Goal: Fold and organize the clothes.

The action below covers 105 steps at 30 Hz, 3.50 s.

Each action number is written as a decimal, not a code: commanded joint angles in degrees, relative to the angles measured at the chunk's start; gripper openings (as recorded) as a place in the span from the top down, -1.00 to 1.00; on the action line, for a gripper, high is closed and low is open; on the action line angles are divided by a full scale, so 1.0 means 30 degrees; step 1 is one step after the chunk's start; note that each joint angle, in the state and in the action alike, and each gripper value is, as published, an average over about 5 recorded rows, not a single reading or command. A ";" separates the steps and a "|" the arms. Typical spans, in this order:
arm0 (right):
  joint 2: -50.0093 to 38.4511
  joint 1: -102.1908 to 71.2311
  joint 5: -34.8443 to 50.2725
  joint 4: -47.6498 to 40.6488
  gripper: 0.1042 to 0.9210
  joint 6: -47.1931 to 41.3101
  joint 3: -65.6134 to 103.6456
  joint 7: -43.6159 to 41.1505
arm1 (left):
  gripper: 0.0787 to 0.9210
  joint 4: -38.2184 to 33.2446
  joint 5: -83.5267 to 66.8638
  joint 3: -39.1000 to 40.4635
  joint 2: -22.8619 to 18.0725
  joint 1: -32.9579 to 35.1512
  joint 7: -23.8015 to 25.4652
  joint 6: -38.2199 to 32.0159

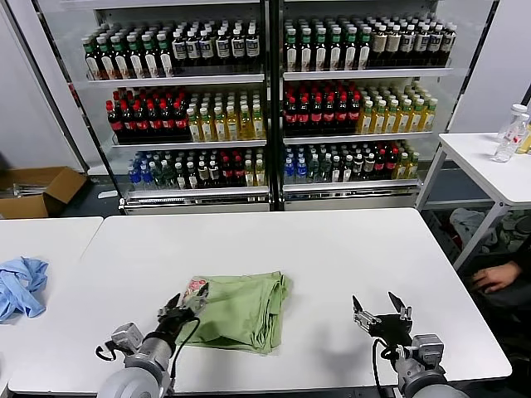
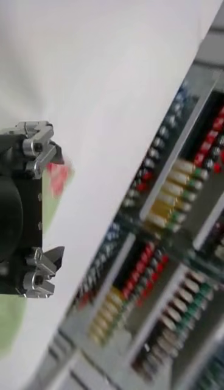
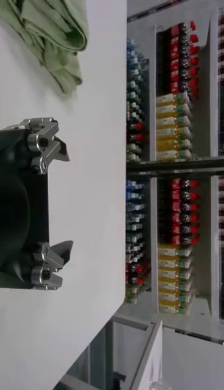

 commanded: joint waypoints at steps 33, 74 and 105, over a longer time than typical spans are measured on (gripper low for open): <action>0.0132 -0.0551 0.0016 0.0361 -0.76 0.0142 0.0857 0.0096 | 0.89 0.3106 -1.1612 -0.2381 -0.0970 -0.1481 0.4060 0.1125; 0.0951 -0.1165 -0.0023 0.1960 -0.76 0.0503 0.3023 -0.0268 | 0.92 0.5358 0.8300 1.3798 -0.5661 -0.9504 -0.0747 0.1122; 0.5081 1.5103 0.7030 -1.2714 -0.65 -0.2899 -1.0509 0.4689 | -0.76 -0.3720 0.4380 0.0839 -0.0298 0.1185 -0.0133 -0.2981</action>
